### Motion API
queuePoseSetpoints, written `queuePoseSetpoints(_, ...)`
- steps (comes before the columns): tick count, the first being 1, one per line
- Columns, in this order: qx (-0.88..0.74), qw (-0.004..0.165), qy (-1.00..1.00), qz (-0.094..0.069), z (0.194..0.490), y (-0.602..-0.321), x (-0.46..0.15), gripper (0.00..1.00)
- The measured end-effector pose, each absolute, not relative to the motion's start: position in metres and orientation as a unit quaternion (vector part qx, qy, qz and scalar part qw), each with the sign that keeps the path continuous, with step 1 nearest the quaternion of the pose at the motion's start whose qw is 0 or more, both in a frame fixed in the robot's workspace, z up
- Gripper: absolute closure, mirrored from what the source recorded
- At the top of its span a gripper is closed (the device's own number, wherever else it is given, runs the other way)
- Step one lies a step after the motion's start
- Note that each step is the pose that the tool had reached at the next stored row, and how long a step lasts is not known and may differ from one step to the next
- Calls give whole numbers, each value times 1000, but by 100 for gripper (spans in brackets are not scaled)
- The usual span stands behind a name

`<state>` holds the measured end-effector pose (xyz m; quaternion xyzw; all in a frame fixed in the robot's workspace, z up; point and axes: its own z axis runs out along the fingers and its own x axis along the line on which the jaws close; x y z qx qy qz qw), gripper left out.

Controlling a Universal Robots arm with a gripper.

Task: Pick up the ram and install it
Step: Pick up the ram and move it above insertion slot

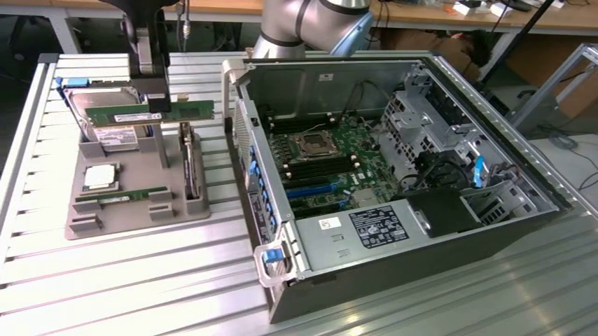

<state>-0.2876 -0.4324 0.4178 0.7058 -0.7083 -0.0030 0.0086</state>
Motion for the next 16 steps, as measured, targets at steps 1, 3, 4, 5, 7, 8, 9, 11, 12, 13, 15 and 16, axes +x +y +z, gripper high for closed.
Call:
queuePoseSetpoints(1, 706, 9, -708, -3, 418, -432, -286, 88)
queuePoseSetpoints(3, 706, 9, -708, -3, 418, -432, -281, 88)
queuePoseSetpoints(4, 706, 9, -708, -3, 418, -432, -280, 88)
queuePoseSetpoints(5, 706, 9, -708, -3, 418, -432, -279, 88)
queuePoseSetpoints(7, 706, 9, -708, -3, 418, -432, -276, 88)
queuePoseSetpoints(8, 706, 9, -708, -3, 418, -432, -274, 88)
queuePoseSetpoints(9, 706, 9, -708, -3, 418, -432, -273, 88)
queuePoseSetpoints(11, 706, 9, -708, -3, 418, -432, -269, 88)
queuePoseSetpoints(12, 706, 9, -708, -3, 418, -432, -268, 88)
queuePoseSetpoints(13, 706, 9, -708, -3, 418, -432, -267, 88)
queuePoseSetpoints(15, 706, 9, -708, -3, 418, -432, -265, 88)
queuePoseSetpoints(16, 706, 9, -708, -3, 418, -432, -264, 88)
